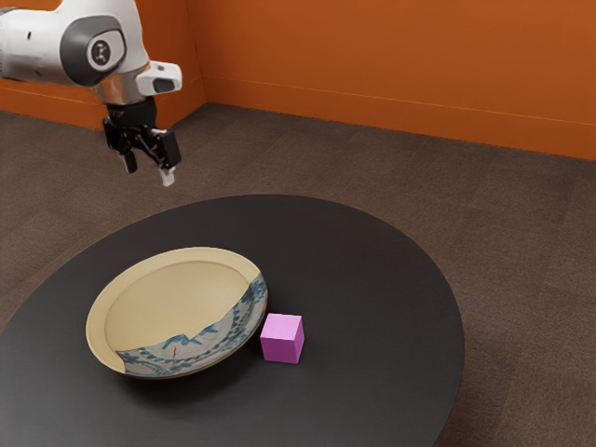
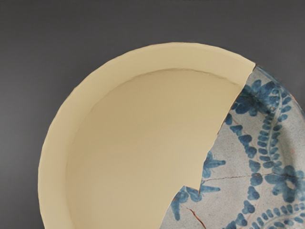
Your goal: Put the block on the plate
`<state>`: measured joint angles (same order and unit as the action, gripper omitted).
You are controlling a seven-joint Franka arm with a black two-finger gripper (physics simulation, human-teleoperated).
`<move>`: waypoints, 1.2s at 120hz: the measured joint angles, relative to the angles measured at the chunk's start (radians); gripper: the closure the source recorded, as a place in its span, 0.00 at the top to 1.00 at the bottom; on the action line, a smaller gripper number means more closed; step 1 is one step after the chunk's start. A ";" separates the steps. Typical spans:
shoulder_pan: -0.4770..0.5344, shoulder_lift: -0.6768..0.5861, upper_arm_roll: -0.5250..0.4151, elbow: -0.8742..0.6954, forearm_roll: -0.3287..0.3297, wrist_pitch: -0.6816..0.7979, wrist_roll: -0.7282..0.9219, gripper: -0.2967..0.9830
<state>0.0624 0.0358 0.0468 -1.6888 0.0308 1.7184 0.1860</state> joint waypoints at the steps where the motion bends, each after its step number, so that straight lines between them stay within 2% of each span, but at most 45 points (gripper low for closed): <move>1: -0.003 0.000 0.000 0.000 0.001 0.000 0.001 0.77; 21: -0.047 0.001 -0.021 -0.033 0.011 0.000 0.022 0.77; 38: -0.020 0.023 -0.124 -0.086 0.011 0.033 0.050 0.77; 59: -0.053 0.083 -0.237 -0.127 0.011 0.123 0.138 0.77; 100: -0.098 0.112 -0.287 -0.297 0.021 0.372 0.423 0.77; 120: -0.103 0.176 -0.339 -0.301 0.064 0.447 0.528 0.77; 144: -0.082 0.233 -0.346 -0.302 0.082 0.506 0.620 0.77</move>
<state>-0.0197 0.2684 -0.2994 -1.9906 0.1128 2.2248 0.8059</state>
